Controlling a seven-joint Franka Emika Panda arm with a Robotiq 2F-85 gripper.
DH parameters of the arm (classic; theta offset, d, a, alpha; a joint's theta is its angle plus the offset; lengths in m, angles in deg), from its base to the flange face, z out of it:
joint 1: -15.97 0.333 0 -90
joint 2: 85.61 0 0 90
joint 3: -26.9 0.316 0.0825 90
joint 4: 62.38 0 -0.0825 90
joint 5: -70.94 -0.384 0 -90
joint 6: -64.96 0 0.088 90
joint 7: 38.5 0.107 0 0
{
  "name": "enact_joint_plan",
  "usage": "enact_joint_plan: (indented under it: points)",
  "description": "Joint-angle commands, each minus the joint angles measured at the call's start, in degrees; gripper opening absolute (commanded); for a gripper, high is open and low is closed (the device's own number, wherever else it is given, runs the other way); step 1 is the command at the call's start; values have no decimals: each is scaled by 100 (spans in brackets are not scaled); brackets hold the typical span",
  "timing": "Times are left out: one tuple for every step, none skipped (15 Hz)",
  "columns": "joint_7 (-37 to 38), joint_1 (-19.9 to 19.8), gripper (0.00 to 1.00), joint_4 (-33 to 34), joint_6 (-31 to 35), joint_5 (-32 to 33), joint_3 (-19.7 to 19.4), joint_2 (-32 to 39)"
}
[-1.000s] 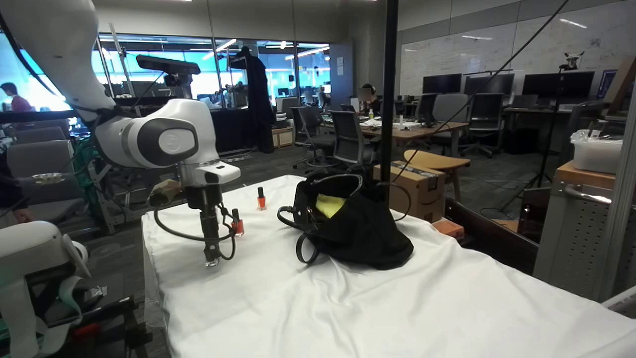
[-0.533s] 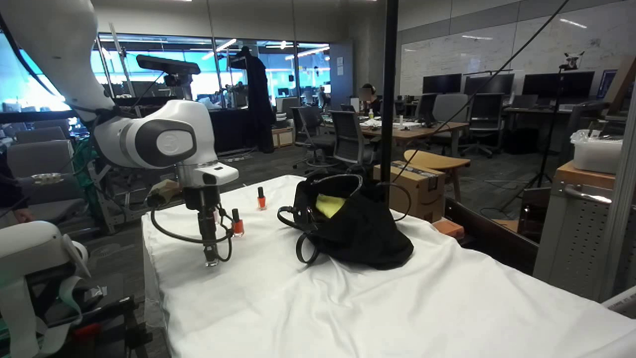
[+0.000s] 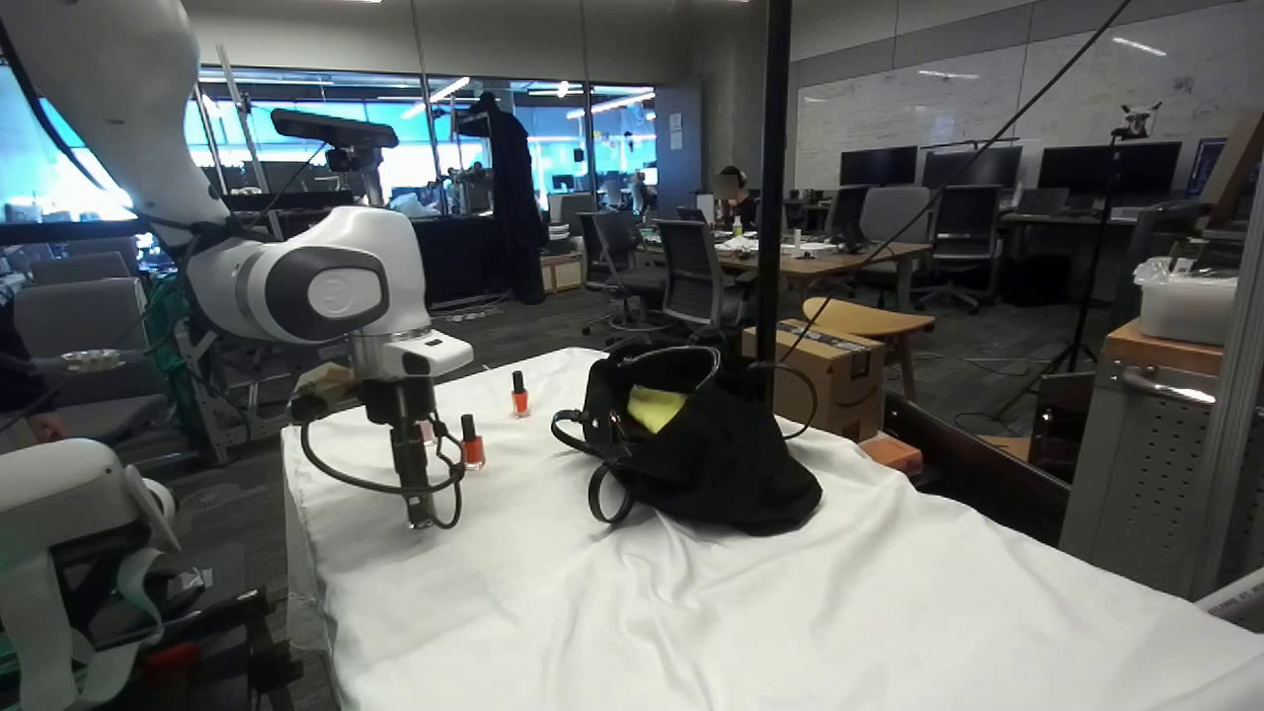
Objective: Pick up the nail polish and put them in the bag
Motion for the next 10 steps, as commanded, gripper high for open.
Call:
enact_joint_plan:
  points:
    - [-495,-73,100,-60,353,-232,33,87]
    - [-593,-77,100,-57,407,-293,30,121]
    - [-693,-80,100,-59,425,-370,27,143]
    - [-805,-89,100,-60,454,-485,38,142]
    - [-876,-88,100,-72,473,-550,30,138]
    - [-958,-92,100,-77,460,-628,35,124]
    - [-1034,-99,100,-80,454,-707,41,121]
    - [-1085,-104,100,-79,435,-774,42,120]
    - [-1131,-105,100,-75,405,-825,40,114]
    - [-1155,-104,100,-67,377,-865,39,120]
